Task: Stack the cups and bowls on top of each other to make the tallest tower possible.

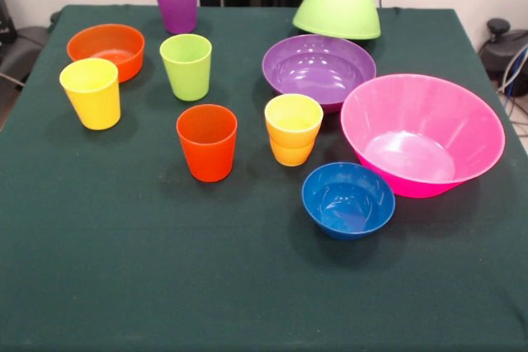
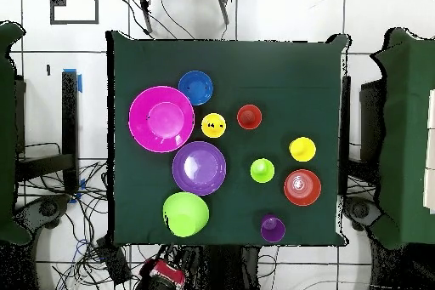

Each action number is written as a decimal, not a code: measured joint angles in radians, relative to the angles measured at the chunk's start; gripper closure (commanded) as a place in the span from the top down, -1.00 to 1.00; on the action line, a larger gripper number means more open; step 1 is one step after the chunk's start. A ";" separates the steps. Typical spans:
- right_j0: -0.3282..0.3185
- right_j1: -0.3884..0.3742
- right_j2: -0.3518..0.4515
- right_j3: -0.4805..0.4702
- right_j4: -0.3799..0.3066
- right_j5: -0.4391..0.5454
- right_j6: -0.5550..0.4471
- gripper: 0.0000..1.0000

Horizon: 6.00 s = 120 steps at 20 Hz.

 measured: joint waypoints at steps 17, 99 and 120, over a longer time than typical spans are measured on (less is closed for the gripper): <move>-0.003 0.132 -0.002 -0.048 0.026 -0.001 0.000 1.00; -0.091 0.162 -0.025 -0.131 0.024 0.000 0.000 1.00; -0.105 0.128 -0.048 -0.145 0.018 0.000 0.000 1.00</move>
